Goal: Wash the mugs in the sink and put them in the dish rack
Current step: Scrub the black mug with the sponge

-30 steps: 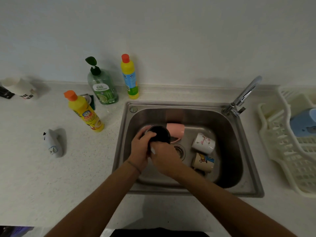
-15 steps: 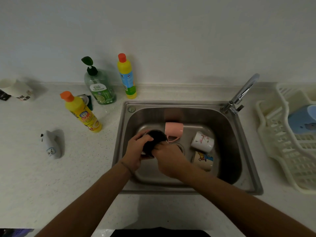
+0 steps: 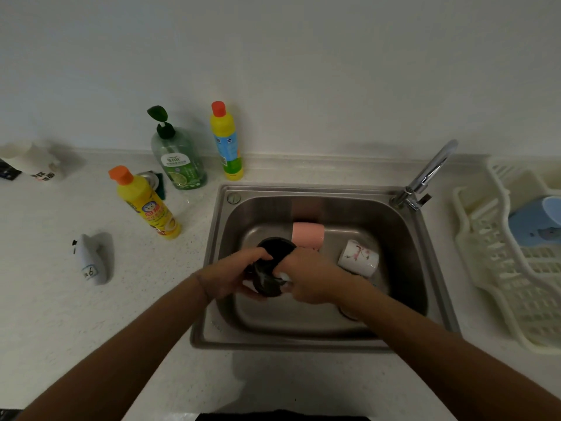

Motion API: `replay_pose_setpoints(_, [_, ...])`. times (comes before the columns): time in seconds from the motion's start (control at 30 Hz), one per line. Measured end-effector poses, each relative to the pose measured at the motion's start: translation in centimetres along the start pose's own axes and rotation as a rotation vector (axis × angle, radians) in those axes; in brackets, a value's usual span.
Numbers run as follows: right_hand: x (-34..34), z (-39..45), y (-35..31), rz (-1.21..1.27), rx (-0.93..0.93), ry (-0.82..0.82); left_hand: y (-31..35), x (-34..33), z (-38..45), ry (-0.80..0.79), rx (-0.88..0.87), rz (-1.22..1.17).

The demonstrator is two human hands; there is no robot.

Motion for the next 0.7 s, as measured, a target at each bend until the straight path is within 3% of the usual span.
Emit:
replay_pose_setpoints(0.17, [-1.1, 0.7, 1.1, 0.176, 0.007, -0.158, -1.2, -0.7, 0.4, 0.15, 0.042, 0.021])
replay_pose_setpoints(0.3, [-0.1, 0.6, 2.7, 0.3, 0.006, -0.118, -2.0, -0.4, 0.9, 0.223, 0.043, 0.019])
replay_pose_setpoints(0.4, [1.6, 0.1, 4.4, 0.443, -0.043, 0.049, -1.8, -0.4, 0.9, 0.242, 0.037, -0.033])
replay_pose_setpoints(0.57, [2.4, -3.1, 6.7, 0.896, -0.259, 0.541, -1.5, -0.3, 0.6, 0.192, 0.04, -0.292])
replay_pose_setpoints(0.7, [2.1, -4.1, 3.3, 0.83, -0.221, 0.666, -0.7, -2.1, 0.3, 0.025, 0.042, -0.551])
Point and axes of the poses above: each hand's wrist, its own z-axis towards the middle knuckle, its own x-axis out of the back of the hand, y = z × x, the point moved 7 cm from there along z, towards the middle knuckle, and after that the axes turned 12 degrees about -z, right-handed, at the moved point
